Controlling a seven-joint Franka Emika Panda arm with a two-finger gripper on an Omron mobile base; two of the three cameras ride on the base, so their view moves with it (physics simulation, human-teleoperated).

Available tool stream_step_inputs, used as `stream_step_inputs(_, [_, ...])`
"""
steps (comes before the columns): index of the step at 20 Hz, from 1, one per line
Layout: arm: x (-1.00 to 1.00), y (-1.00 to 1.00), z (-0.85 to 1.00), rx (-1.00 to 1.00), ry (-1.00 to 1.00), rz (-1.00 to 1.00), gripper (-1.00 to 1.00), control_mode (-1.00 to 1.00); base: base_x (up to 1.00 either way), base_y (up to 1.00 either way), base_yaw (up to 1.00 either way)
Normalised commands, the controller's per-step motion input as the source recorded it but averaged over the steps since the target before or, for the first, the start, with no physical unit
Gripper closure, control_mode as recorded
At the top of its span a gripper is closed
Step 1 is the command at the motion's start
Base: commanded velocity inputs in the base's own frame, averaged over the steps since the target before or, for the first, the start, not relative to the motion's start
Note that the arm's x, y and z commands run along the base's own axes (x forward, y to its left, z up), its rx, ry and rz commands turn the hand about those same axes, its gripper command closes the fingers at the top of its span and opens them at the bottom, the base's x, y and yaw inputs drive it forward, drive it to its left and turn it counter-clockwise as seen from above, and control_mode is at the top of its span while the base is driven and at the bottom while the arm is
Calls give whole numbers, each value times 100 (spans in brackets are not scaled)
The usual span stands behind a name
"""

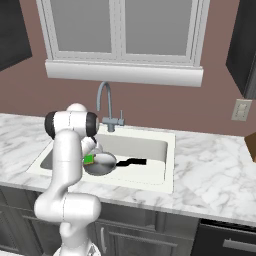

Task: Pick the pan and sponge and place them into the sink. Then turn on the water.

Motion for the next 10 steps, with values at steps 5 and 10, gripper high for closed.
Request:
stream_step_inputs(5, [31,5,-23,0,6,-4,100,-100,0,0,0])
stream_step_inputs(10, [28,2,-20,0,5,-1,100,-100,0,0,0])
